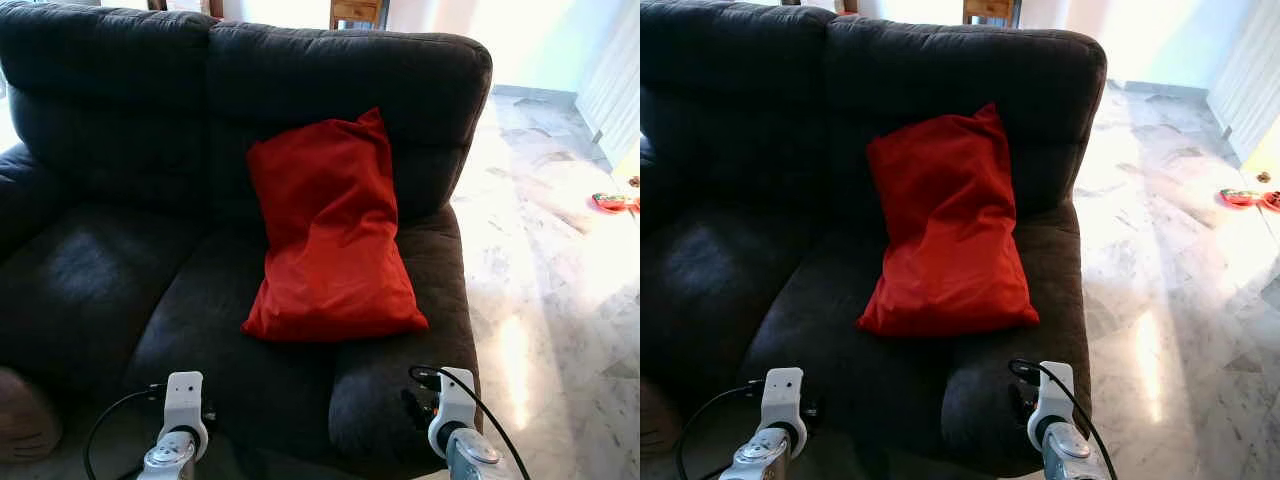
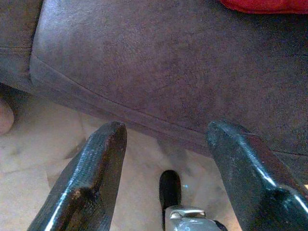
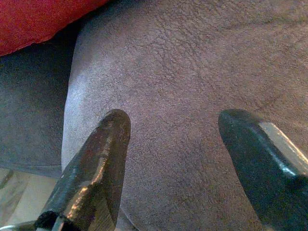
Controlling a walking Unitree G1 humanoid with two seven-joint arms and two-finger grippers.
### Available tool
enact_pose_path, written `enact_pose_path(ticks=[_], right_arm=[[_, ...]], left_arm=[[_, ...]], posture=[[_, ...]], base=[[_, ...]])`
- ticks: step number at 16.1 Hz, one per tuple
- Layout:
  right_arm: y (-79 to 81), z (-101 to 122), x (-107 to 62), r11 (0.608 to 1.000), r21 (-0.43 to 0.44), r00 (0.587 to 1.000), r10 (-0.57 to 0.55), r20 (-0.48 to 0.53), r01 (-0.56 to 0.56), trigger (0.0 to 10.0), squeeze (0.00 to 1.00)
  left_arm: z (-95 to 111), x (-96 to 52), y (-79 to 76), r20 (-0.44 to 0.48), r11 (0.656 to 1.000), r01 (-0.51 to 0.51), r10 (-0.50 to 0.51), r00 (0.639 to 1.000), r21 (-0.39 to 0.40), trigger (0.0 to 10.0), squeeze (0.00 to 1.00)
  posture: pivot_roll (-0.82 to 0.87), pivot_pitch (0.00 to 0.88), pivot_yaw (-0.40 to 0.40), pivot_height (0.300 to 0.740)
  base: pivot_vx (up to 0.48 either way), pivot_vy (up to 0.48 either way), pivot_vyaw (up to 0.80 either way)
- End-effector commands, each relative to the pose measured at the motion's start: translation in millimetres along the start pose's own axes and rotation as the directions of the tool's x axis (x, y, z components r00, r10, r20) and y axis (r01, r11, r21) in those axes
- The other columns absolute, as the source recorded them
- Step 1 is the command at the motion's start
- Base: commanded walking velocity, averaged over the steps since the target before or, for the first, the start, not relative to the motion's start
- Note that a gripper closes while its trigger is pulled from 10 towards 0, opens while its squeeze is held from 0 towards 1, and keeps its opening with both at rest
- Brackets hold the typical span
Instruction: Move the pillow to the sofa from floor
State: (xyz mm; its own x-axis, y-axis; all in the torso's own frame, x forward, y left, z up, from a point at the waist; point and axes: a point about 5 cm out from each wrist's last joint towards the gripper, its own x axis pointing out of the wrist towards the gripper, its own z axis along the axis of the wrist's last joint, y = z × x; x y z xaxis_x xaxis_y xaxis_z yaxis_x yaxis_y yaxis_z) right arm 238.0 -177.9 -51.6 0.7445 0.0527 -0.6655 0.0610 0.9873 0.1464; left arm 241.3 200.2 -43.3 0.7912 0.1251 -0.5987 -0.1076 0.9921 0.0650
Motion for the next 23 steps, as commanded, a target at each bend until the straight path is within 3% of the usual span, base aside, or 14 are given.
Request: enact_pose_path(ticks=[1, 11, 23], right_arm=[[-0.5, -2.3, -0.6, 1.0, -0.001, 1.0, -0.001, -0.006, 0.001, 10.0, 0.0], [-0.9, -4.3, -1.0, 1.0, -0.004, 1.0, -0.007, -0.017, 0.007, 10.0, 0.0], [-3.9, -9.3, -2.4, 1.0, -0.015, 0.999, -0.018, -0.04, 0.017, 10.0, 0.0]], left_arm=[[-3.0, -0.8, -0.8, -0.01, 1.0, 0.005, -0.005, 1.0, 0.01, 10.0, 0.0], [-3.9, -0.9, -0.7, -0.015, 1.0, 0.0, 0.0, 1.0, -0.009, 10.0, 0.0], [-14.4, -3.5, -2.4, -0.065, 1.0, 0.008, -0.006, 0.998, 0.022, 10.0, 0.0]], posture=[[0.13, 0.097, -0.052, 0.74], [0.12, 0.084, -0.049, 0.74], [0.12, 0.076, -0.045, 0.74]], base=[[0.0, 0.0, 0.0], [0.0, 0.0, 0.0], [0.0, 0.0, 0.0]])
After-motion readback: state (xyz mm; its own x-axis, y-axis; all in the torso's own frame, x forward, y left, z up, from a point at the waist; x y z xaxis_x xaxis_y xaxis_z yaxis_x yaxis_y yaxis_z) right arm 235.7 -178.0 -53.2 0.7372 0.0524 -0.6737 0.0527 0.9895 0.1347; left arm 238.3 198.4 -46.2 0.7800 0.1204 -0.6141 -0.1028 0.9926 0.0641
